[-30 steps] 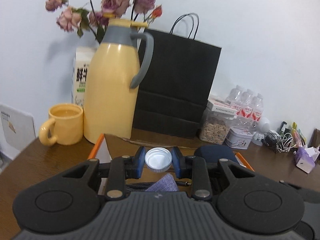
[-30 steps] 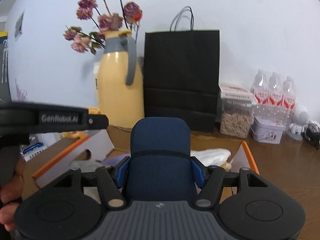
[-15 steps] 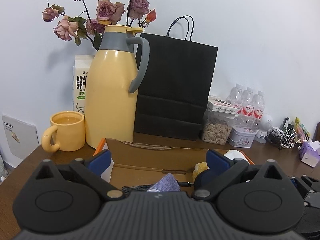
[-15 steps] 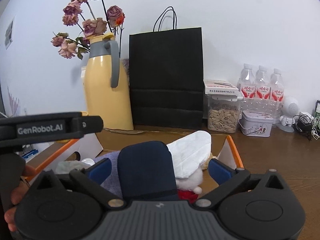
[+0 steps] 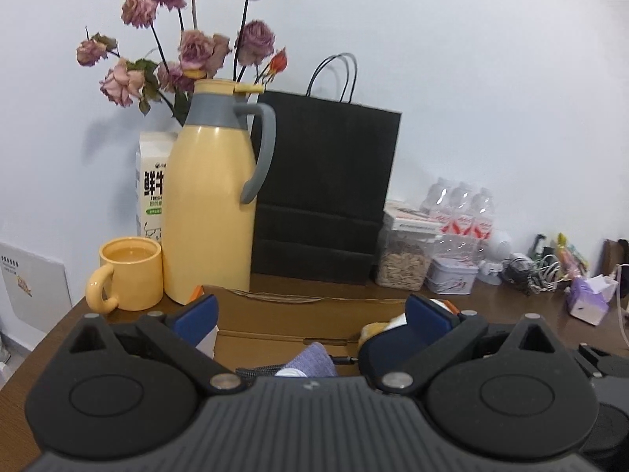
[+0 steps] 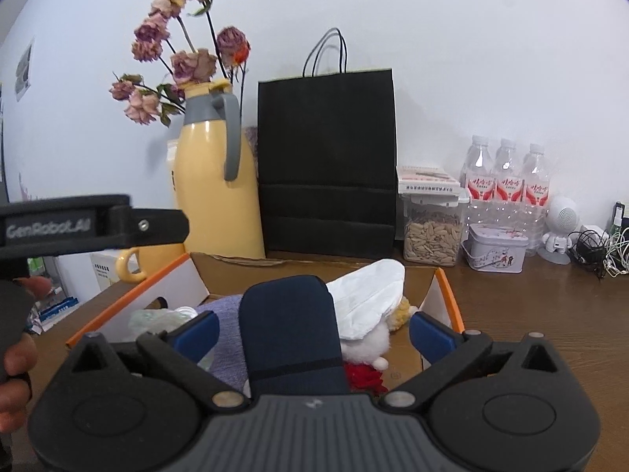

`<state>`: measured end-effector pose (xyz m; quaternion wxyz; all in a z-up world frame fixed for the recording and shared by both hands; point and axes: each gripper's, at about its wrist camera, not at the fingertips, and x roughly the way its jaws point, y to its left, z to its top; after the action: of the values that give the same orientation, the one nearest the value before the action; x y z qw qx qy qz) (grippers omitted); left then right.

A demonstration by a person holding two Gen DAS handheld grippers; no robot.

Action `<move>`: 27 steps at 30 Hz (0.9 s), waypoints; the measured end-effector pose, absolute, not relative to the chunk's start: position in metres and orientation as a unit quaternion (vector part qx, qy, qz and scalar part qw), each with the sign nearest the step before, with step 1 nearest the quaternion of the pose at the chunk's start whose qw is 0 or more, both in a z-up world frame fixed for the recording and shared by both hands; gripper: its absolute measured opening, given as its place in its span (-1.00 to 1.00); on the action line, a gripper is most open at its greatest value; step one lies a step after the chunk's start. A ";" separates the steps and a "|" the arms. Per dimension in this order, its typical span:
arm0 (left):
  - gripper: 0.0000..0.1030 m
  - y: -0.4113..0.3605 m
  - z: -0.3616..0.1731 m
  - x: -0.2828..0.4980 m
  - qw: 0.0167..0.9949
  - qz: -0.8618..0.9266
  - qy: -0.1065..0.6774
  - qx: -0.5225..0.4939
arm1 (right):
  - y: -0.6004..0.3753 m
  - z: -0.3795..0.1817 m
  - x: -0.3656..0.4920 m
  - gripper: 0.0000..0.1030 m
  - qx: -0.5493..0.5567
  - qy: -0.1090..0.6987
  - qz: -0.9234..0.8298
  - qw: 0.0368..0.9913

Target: Organize objects

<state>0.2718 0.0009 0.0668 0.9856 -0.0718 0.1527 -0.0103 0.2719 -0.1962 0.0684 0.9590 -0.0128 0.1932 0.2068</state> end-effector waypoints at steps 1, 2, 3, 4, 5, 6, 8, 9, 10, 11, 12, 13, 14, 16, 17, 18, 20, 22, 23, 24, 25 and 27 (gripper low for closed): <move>1.00 0.002 0.068 0.265 0.986 -0.015 0.151 -0.073 | -0.199 0.070 0.266 1.00 -0.011 0.191 0.207 0.959; 1.00 0.003 0.068 0.259 0.985 -0.020 0.153 -0.074 | -0.201 0.072 0.262 1.00 -0.011 0.192 0.206 0.960; 1.00 0.004 0.069 0.253 0.985 -0.022 0.155 -0.075 | -0.203 0.072 0.257 1.00 -0.012 0.193 0.205 0.960; 1.00 0.006 0.069 0.246 0.984 -0.024 0.157 -0.076 | -0.205 0.073 0.250 1.00 -0.011 0.193 0.205 0.959; 1.00 0.008 0.069 0.240 0.984 -0.025 0.158 -0.075 | -0.208 0.074 0.245 1.00 -0.010 0.194 0.206 0.959; 1.00 0.009 0.068 0.234 0.984 -0.025 0.161 -0.073 | -0.211 0.074 0.238 1.00 -0.009 0.195 0.206 0.959; 1.00 0.012 0.066 0.221 0.983 -0.021 0.169 -0.066 | -0.217 0.076 0.226 1.00 -0.006 0.196 0.206 0.959; 1.00 0.014 0.065 0.217 0.983 -0.017 0.174 -0.064 | -0.220 0.075 0.221 1.00 -0.004 0.198 0.205 0.959; 1.00 0.016 0.063 0.210 0.982 -0.012 0.180 -0.061 | -0.224 0.075 0.215 1.00 -0.002 0.200 0.204 0.958; 1.00 0.017 0.061 0.205 0.981 -0.009 0.184 -0.059 | -0.226 0.075 0.209 1.00 0.002 0.204 0.202 0.958; 1.00 0.019 0.059 0.200 0.980 -0.007 0.190 -0.058 | -0.229 0.074 0.204 1.00 0.003 0.207 0.200 0.958; 1.00 0.021 0.056 0.195 0.979 -0.006 0.197 -0.057 | -0.232 0.073 0.198 1.00 0.004 0.210 0.198 0.957; 1.00 0.022 0.053 0.189 0.977 -0.005 0.204 -0.056 | -0.234 0.072 0.193 1.00 0.004 0.213 0.197 0.957; 1.00 0.023 0.047 0.179 0.975 -0.002 0.215 -0.051 | -0.238 0.067 0.184 1.00 0.003 0.221 0.197 0.955; 1.00 0.023 0.043 0.174 0.974 -0.003 0.223 -0.049 | -0.240 0.065 0.180 1.00 0.003 0.226 0.197 0.954; 1.00 0.022 0.039 0.170 0.972 -0.003 0.231 -0.048 | -0.241 0.063 0.176 1.00 0.004 0.231 0.197 0.953; 1.00 0.022 0.031 0.162 0.967 -0.004 0.250 -0.047 | -0.244 0.060 0.168 1.00 0.007 0.240 0.194 0.951; 1.00 0.022 0.024 0.155 0.963 -0.007 0.265 -0.050 | -0.246 0.056 0.162 1.00 0.011 0.248 0.193 0.949; 1.00 0.023 0.021 0.151 0.962 -0.009 0.270 -0.052 | -0.246 0.055 0.159 1.00 0.011 0.251 0.194 0.948; 1.00 0.022 0.020 0.148 0.961 -0.009 0.272 -0.052 | -0.246 0.054 0.156 1.00 0.010 0.253 0.195 0.948; 1.00 0.022 0.018 0.144 0.960 -0.010 0.273 -0.052 | -0.246 0.053 0.153 1.00 0.009 0.256 0.195 0.947; 1.00 0.021 0.017 0.138 0.960 -0.012 0.275 -0.055 | -0.244 0.051 0.149 1.00 0.008 0.260 0.197 0.945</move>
<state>0.1380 0.0209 0.0173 0.9597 -0.0546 0.2755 -0.0121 0.1491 -0.2445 0.0512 0.9451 0.0083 0.2604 0.1971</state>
